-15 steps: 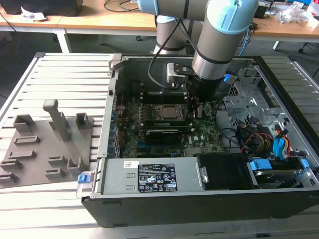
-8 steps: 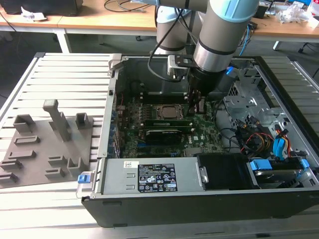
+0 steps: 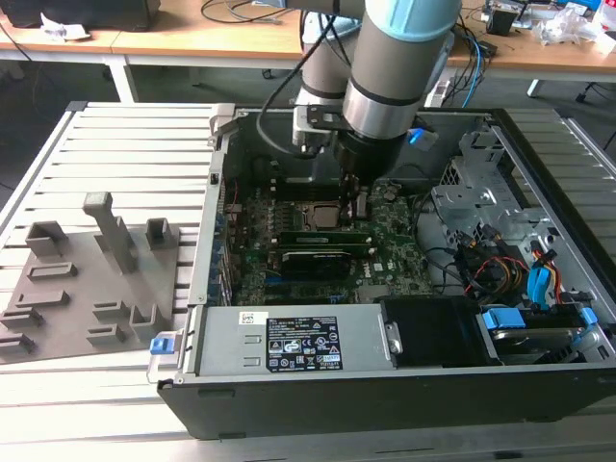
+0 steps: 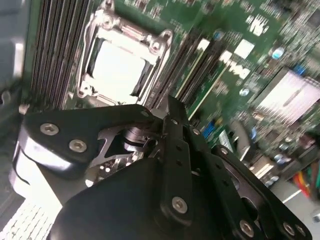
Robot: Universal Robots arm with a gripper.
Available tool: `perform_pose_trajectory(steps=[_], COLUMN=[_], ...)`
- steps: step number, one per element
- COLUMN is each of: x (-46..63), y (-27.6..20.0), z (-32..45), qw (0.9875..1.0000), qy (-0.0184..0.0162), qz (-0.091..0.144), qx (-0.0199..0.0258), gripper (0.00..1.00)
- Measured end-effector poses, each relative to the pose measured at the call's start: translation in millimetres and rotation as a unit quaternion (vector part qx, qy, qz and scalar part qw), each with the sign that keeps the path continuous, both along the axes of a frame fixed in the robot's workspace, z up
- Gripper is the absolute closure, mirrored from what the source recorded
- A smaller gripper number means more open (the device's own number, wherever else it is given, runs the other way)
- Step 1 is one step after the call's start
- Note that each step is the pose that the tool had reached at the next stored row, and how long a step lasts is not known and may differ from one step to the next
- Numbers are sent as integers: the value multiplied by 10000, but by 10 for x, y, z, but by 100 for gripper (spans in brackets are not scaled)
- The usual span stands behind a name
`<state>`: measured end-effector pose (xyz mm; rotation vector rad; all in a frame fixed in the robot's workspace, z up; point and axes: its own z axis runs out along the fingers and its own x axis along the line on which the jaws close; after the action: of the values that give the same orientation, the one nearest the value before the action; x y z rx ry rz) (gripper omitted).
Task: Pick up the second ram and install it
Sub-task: 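Press down the second ram until it locks into place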
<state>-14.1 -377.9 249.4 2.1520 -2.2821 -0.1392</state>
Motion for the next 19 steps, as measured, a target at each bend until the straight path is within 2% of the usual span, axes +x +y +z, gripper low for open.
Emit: perform_pose_trajectory(steps=[3, 5, 8, 11, 16, 17, 18, 19], x=[-188, -368, -535, -598, -603, -600, -600, -598], y=[0, 0, -1, -1, -2, 2, 1, 0], z=[-4, -16, -127, -180, -216, -187, -136, -115], qw=[10000, 10000, 10000, 10000, 10000, 10000, 10000, 10000], qy=[-1, -2, -2, -1, 0, -10, -4, -2], qz=[-1, 0, -1, -1, 0, -1, -1, 0], qx=[1, 1, 1, 0, -2, 12, 4, 2], gripper=[89, 89, 89, 89, 89, 89, 89, 89])
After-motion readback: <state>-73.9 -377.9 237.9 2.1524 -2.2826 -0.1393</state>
